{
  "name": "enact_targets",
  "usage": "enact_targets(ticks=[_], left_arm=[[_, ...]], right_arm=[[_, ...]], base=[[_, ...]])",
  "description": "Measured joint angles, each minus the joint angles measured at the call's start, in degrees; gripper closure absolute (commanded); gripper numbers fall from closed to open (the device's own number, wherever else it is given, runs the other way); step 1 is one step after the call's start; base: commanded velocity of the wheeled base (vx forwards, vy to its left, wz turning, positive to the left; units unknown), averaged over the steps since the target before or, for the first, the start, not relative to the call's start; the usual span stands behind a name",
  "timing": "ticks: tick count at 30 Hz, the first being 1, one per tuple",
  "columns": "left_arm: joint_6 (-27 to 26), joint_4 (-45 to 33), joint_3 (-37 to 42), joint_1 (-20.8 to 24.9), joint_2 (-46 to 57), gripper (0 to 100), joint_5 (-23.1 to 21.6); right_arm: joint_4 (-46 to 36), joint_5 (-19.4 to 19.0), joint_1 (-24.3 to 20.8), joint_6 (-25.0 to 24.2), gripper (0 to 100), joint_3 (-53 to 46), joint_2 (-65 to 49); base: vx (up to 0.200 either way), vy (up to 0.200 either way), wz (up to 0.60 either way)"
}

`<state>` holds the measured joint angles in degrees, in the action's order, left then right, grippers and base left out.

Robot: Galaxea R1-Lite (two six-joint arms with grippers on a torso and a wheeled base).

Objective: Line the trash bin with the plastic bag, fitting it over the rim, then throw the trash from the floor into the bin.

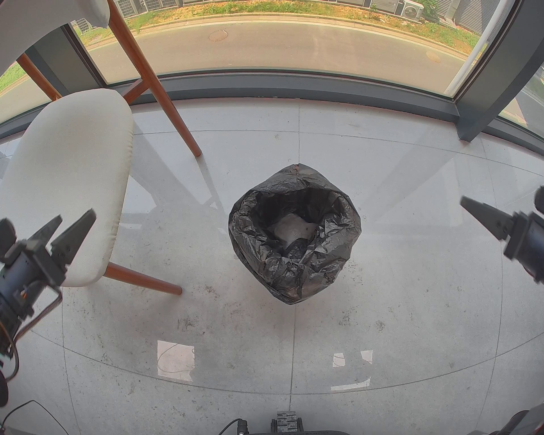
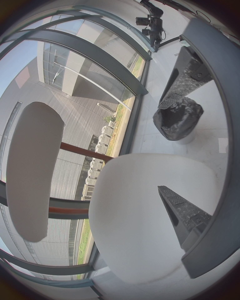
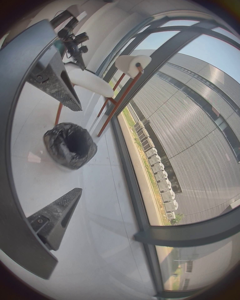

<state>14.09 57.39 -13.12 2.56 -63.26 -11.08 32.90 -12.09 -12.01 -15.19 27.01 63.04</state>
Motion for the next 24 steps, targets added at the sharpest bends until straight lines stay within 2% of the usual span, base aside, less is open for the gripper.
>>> enact_targets(ticks=[4, 11, 18, 21, 24], left_arm=[[-0.33, -5.32, 6.68, -1.44, 9.68, 0, -1.83], [-2.71, -23.98, 10.45, -2.32, 27.48, 0, -4.66], [-7.42, -49.24, 11.41, -2.51, 46.34, 0, -6.33], [-8.85, -54.97, 11.69, -2.56, 52.85, 0, -4.79], [-9.12, -56.42, 11.89, -2.61, 57.11, 0, 1.07]], right_arm=[[-1.78, 0.05, 2.97, 5.12, 0, -9.85, -11.25], [-13.31, 1.12, 7.83, 10.70, 0, -19.55, -30.33], [-26.89, 9.25, 11.33, 13.23, 0, -23.63, -45.35], [-31.35, 11.63, 12.45, 13.86, 0, -24.87, -50.51], [-32.39, 12.36, 13.08, 14.15, 0, -25.61, -54.00]], base=[[0.000, 0.000, 0.00], [0.000, 0.000, 0.00], [0.000, 0.000, 0.00], [0.000, 0.000, 0.00], [0.000, 0.000, 0.00]])
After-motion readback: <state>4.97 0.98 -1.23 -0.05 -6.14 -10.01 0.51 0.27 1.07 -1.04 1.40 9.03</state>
